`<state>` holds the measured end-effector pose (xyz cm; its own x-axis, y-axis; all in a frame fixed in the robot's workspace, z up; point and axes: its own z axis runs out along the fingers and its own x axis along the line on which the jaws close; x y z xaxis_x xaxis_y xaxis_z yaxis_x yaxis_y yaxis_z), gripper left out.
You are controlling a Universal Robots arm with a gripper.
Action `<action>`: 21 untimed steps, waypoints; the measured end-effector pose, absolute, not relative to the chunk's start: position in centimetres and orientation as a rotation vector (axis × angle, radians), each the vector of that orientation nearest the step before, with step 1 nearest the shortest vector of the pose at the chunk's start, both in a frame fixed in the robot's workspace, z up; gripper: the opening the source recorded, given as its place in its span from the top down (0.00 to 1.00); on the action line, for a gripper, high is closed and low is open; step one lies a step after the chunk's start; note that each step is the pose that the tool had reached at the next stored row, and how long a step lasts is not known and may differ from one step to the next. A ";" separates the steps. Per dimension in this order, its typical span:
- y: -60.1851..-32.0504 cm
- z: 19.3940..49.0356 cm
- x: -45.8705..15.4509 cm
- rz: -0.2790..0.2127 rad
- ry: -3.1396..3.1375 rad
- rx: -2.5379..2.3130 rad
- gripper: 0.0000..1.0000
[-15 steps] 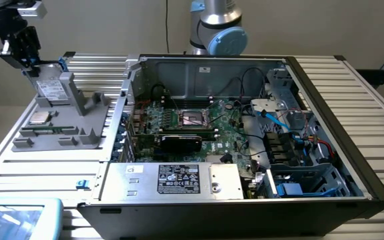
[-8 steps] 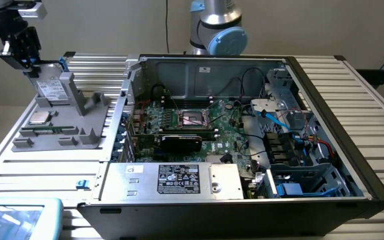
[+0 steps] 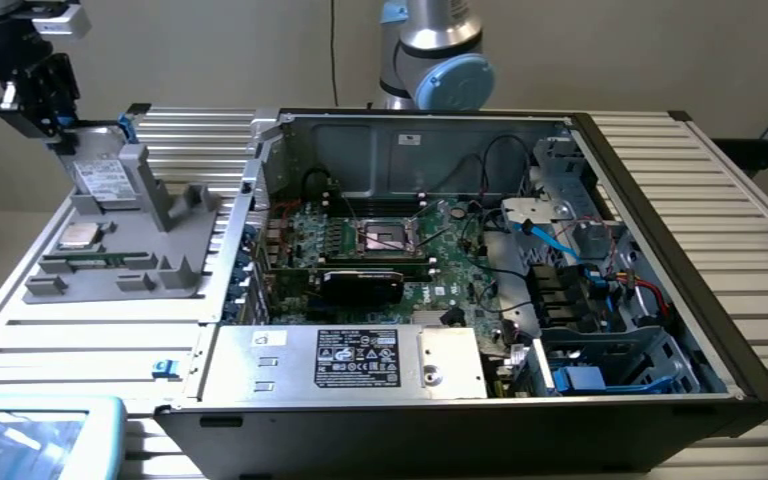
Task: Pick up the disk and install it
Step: 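Pick up the disk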
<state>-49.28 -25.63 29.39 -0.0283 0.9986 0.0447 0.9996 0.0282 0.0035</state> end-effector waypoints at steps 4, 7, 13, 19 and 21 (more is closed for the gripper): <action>-25.5 29.4 -49.3 -0.038 -2.235 -2.178 0.54; -25.5 29.4 -49.3 -0.021 -2.241 -2.187 0.54; -25.2 29.4 -49.3 -0.019 -2.242 -2.189 0.54; -25.1 29.4 -49.5 -0.019 -2.241 -2.189 0.54; -25.1 29.4 -49.5 -0.019 -2.241 -2.189 0.54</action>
